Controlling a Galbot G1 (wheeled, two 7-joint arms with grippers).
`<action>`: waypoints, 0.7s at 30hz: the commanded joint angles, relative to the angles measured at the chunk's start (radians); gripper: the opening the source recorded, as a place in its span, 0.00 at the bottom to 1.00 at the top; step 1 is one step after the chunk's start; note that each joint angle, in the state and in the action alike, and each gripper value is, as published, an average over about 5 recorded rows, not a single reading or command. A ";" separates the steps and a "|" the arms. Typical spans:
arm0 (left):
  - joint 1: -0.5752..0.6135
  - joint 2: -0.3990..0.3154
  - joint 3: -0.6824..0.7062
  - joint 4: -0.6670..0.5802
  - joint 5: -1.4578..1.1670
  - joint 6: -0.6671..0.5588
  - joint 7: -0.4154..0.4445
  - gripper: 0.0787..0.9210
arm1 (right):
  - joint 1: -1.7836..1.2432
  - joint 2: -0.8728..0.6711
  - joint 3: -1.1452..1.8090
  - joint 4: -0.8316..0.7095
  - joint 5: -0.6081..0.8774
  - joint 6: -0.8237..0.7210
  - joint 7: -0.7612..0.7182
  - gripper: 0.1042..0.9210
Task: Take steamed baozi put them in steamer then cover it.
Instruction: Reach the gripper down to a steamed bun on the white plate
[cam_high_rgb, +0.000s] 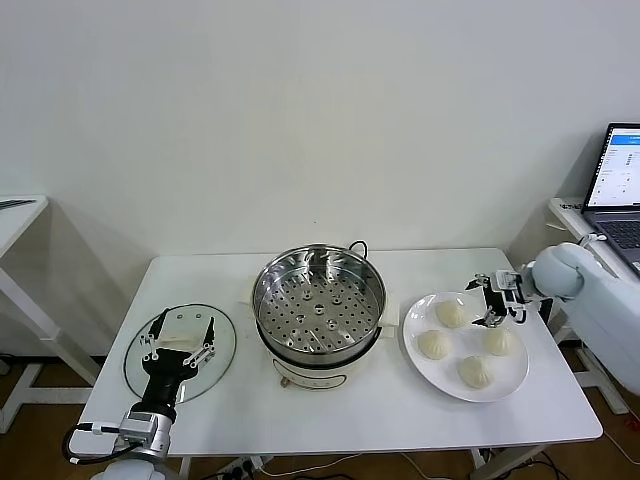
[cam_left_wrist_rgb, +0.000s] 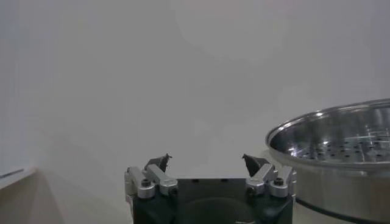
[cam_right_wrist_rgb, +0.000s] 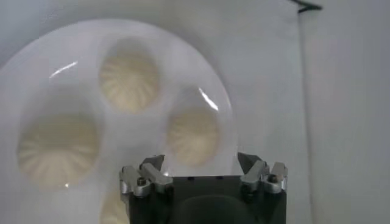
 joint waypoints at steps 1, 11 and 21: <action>-0.001 -0.001 -0.001 0.000 0.001 0.001 -0.001 0.88 | 0.111 0.096 -0.118 -0.150 -0.040 -0.003 -0.066 0.88; 0.000 -0.002 -0.003 -0.007 0.001 0.000 -0.002 0.88 | 0.074 0.158 -0.074 -0.207 -0.050 -0.009 -0.030 0.88; 0.005 -0.005 -0.006 -0.006 0.009 -0.006 -0.003 0.88 | 0.050 0.193 -0.042 -0.230 -0.084 -0.004 -0.014 0.88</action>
